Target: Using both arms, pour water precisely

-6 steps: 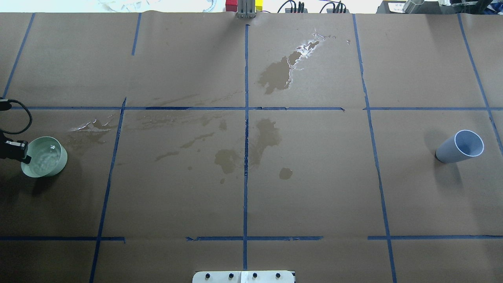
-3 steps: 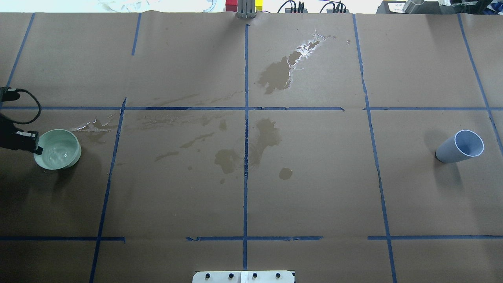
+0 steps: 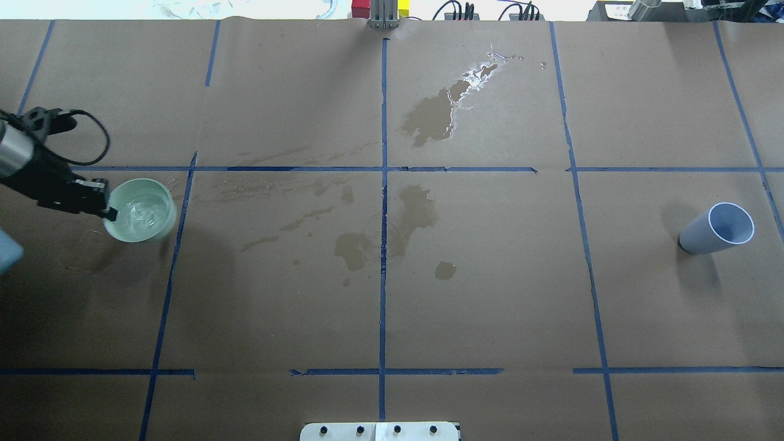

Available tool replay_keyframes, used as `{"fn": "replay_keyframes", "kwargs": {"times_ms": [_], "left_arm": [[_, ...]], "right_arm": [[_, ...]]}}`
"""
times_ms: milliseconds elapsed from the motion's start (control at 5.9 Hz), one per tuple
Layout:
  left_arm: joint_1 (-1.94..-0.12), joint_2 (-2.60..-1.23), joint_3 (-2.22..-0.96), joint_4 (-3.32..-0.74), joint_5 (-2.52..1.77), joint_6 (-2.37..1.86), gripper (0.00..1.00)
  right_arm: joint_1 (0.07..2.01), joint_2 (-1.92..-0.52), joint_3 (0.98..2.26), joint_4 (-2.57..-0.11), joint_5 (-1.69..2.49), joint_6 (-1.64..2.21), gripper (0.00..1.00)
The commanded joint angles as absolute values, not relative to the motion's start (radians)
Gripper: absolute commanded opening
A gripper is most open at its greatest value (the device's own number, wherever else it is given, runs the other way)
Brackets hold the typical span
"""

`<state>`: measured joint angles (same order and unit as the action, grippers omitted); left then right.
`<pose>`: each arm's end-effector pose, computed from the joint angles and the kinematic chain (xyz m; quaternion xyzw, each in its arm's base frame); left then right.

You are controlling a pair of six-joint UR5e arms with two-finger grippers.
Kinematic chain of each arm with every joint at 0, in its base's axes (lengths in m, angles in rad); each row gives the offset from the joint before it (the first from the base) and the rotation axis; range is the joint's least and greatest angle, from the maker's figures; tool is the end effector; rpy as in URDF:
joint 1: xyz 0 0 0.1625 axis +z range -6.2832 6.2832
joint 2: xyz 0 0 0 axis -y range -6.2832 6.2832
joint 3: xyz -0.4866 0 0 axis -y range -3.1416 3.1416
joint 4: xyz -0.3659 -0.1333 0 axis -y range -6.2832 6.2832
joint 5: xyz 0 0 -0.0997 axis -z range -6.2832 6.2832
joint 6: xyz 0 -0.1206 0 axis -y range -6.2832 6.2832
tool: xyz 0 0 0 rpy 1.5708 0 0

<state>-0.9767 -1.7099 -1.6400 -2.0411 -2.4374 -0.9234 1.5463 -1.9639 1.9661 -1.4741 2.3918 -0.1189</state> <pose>0.2747 -0.4807 0.5669 -0.0532 0.4952 -0.0024 0.8672 0.0380 -0.2878 0.6831 0.0641 -0.3960 -0.0853 0.9120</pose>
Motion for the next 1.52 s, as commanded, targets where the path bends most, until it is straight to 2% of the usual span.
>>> {"fn": "replay_keyframes", "kwargs": {"times_ms": [0,677,1185,1355], "left_arm": [[-0.889,-1.822,-1.638,-2.034,-2.436,-0.971,0.0],[-0.692,-2.064,-1.615,-1.951,-2.349,-1.123,0.0],[-0.615,-2.282,-1.463,-1.876,-2.224,-1.183,0.0],[-0.582,-2.292,-1.45,-1.878,-2.188,-1.196,0.0]], "right_arm": [[1.546,-1.965,1.967,-1.471,2.393,-0.121,0.99],[1.546,-1.965,1.967,-1.471,2.434,-0.121,0.99],[1.546,-1.967,1.968,-1.444,2.444,-0.117,0.99],[1.546,-1.967,1.968,-1.442,2.444,-0.117,0.99]]}}
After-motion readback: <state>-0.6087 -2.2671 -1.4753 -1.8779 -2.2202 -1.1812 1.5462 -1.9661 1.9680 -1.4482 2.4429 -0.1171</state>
